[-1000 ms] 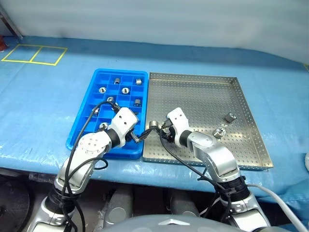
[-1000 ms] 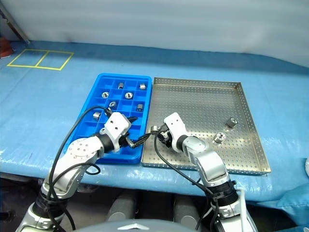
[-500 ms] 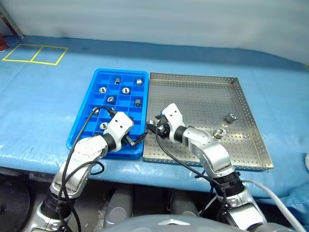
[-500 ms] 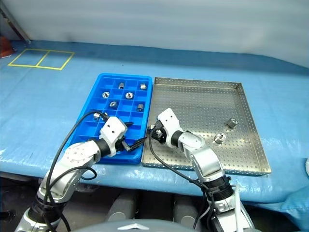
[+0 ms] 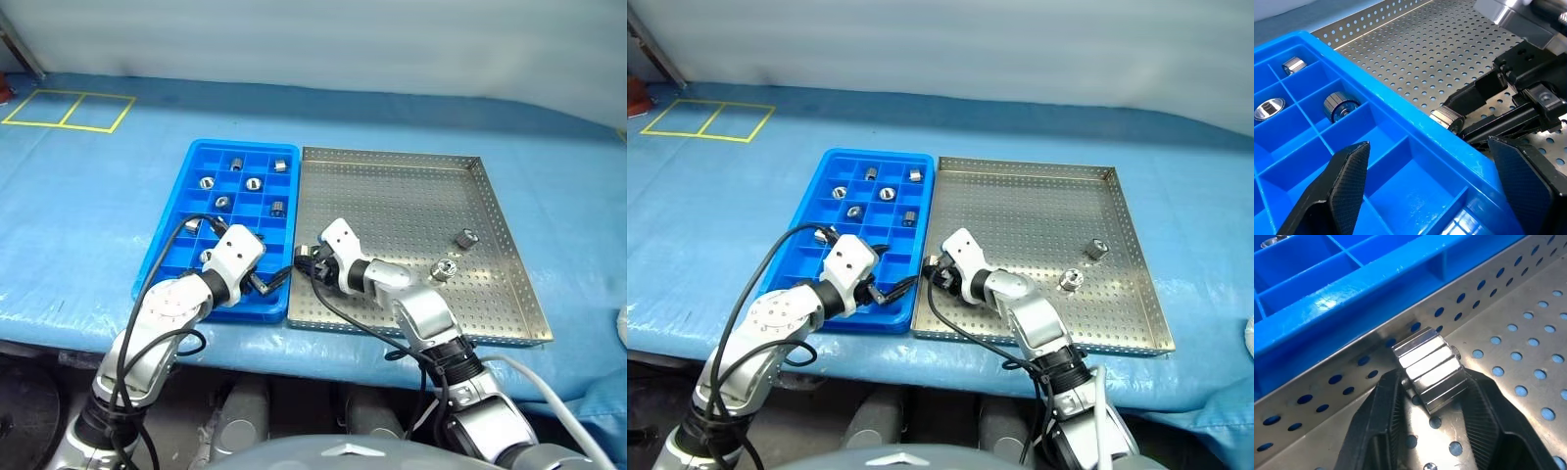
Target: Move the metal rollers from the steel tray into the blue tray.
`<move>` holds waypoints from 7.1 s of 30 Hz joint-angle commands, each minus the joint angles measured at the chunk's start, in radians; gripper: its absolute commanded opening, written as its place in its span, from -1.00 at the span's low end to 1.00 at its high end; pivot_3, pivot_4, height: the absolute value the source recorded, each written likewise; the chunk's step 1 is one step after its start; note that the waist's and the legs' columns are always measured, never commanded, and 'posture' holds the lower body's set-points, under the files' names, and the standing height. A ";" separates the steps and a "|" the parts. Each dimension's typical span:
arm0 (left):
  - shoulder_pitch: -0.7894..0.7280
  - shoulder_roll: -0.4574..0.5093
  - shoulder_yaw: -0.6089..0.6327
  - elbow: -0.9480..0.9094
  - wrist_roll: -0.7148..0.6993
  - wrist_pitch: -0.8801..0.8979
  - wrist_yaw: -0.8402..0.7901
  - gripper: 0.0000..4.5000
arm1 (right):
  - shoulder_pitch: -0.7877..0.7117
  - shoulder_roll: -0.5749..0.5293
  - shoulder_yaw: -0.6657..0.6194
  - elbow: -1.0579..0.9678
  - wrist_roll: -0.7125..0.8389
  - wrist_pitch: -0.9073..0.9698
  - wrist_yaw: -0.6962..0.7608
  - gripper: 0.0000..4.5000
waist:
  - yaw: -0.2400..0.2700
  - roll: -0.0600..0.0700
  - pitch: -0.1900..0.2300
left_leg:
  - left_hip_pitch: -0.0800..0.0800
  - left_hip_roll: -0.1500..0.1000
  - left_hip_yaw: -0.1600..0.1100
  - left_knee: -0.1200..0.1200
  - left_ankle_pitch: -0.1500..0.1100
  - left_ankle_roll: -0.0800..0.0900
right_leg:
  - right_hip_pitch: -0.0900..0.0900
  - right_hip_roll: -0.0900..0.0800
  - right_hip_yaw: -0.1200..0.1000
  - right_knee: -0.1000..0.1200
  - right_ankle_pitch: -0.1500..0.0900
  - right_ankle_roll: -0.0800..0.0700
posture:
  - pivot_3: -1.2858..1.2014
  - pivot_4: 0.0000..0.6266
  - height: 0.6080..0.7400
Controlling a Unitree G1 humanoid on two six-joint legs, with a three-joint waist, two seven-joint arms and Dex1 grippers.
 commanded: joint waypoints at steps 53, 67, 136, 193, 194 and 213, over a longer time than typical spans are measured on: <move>0.203 -0.024 0.093 -0.224 -0.031 0.021 0.119 0.88 | -0.302 0.117 -0.020 0.227 -0.023 -0.112 0.015 -0.42 | 0.152 0.000 0.000 | 0.001 0.000 -0.003 -0.010 0.002 -0.004 | -0.002 0.001 -0.004 -0.001 -0.003 -0.005 | 0.42 -0.52 1.00; 0.106 -0.075 0.037 -0.156 -0.050 -0.012 0.104 0.88 | -0.184 0.013 -0.063 -0.071 -0.069 -0.050 -0.056 0.44 | 0.189 0.000 0.000 | -0.002 0.000 -0.003 -0.010 0.002 -0.010 | -0.004 0.001 -0.004 -0.002 -0.004 -0.005 | 0.34 -0.52 1.00; -0.105 -0.100 -0.083 0.026 -0.031 -0.113 -0.046 0.88 | 0.162 -0.176 -0.200 -0.564 -0.001 0.402 -0.230 -0.16 | -0.026 0.002 -0.001 | 0.001 0.000 -0.004 -0.004 0.003 -0.009 | 0.001 0.001 -0.002 0.000 -0.002 -0.002 | 0.23 -0.52 1.00; 0.282 -0.022 0.185 -0.304 -0.047 0.061 0.122 0.88 | -0.079 0.002 0.223 -0.341 0.010 0.246 -0.024 -0.16 | 0.302 0.001 -0.001 | -0.008 0.002 -0.003 -0.009 0.001 -0.014 | -0.012 0.001 -0.006 -0.001 -0.005 -0.007 | 0.42 -0.52 1.00; 0.282 -0.022 0.185 -0.304 -0.047 0.061 0.122 0.88 | -0.078 -0.003 0.222 -0.345 0.009 0.247 -0.025 -0.16 | 0.304 0.001 -0.001 | -0.008 0.002 -0.003 -0.009 0.001 -0.014 | -0.012 0.001 -0.006 -0.001 -0.005 -0.007 | 0.42 -0.52 1.00; 0.273 -0.016 0.188 -0.290 -0.051 0.063 0.107 0.88 | -0.042 -0.071 0.162 -0.351 -0.016 0.273 -0.069 -0.16 | 0.327 0.001 -0.003 | -0.006 0.002 -0.002 -0.008 0.001 -0.016 | -0.014 0.001 -0.006 -0.001 -0.005 -0.007 | 0.40 -0.52 1.00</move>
